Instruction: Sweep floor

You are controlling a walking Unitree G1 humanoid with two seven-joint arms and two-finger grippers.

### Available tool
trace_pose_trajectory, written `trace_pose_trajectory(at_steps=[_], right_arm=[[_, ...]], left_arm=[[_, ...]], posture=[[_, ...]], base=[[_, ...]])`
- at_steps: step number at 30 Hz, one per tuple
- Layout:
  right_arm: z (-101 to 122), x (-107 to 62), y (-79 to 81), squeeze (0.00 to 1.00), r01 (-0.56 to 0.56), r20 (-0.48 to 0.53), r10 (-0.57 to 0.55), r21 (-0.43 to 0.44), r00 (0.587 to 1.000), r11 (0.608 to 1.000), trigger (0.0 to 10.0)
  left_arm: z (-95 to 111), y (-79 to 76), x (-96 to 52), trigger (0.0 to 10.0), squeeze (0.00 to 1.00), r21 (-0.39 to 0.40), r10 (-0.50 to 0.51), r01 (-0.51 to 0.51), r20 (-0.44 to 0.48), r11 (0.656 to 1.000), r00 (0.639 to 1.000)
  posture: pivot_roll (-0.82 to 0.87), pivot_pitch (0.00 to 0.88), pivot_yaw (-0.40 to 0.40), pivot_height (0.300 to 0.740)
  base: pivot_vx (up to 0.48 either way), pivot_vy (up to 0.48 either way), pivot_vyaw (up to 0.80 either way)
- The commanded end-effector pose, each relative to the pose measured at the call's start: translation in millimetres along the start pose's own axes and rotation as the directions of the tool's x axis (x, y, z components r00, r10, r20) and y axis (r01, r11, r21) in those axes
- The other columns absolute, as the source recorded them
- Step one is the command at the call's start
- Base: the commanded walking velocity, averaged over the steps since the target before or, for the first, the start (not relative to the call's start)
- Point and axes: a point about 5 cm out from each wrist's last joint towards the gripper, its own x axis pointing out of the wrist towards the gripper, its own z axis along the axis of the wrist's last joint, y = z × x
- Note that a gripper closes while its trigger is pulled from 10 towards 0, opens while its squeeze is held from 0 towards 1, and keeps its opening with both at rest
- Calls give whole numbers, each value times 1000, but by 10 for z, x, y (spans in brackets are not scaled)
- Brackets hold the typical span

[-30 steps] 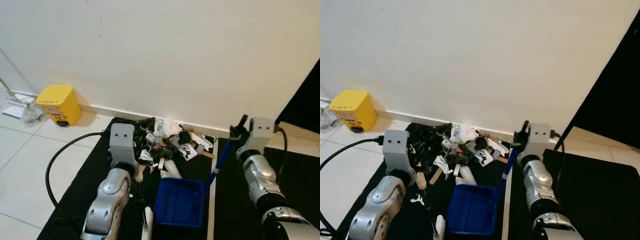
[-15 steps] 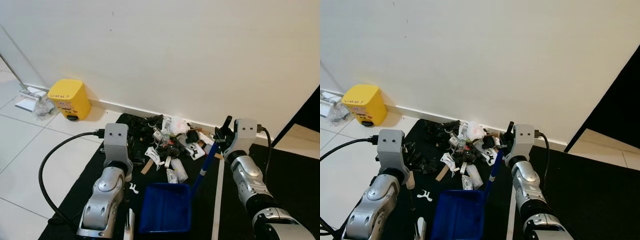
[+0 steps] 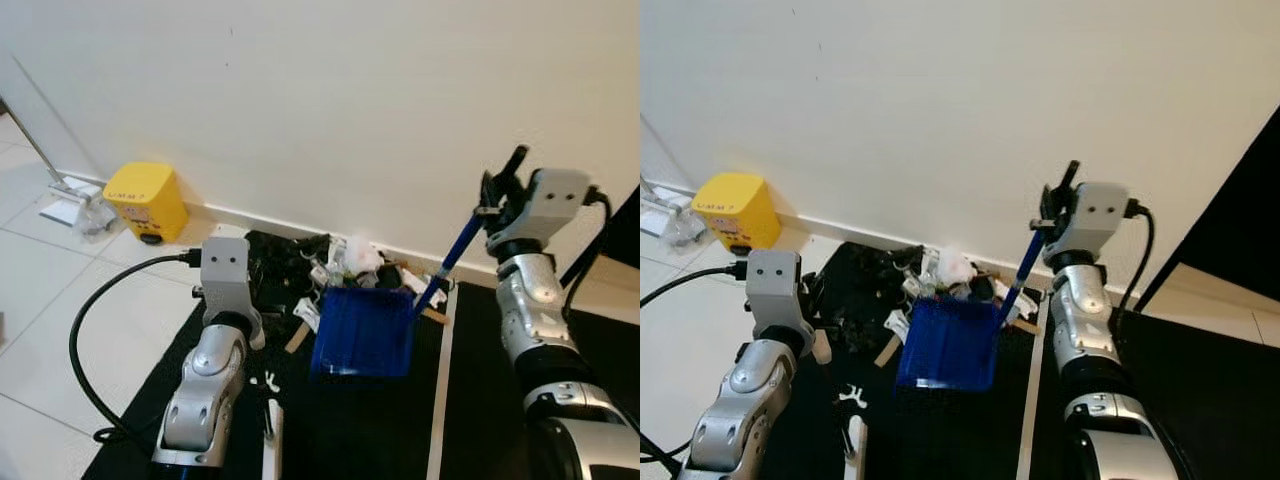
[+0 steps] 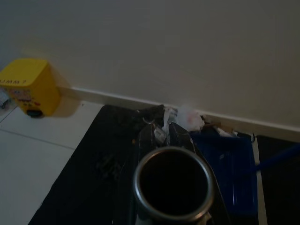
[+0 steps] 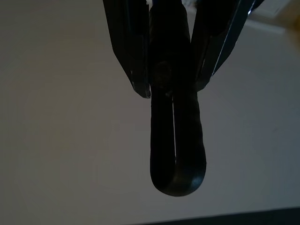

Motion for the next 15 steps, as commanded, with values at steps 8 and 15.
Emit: trace_pose_trajectory(at_steps=[8,15], right_arm=[[92,20,-18,0,15,43,-14,-8,999,1000,10000],[33,-7,15,0,3,15,-3,-8,1000,1000,10000]], left_arm=[[51,43,26,10000,0,33,15,-17,36,999,999],[42,33,30,10000,0,35,11,-12,33,999,999]], posture=[[107,102,18,740],[108,102,17,740]], base=[[480,0,0],[480,0,0]])
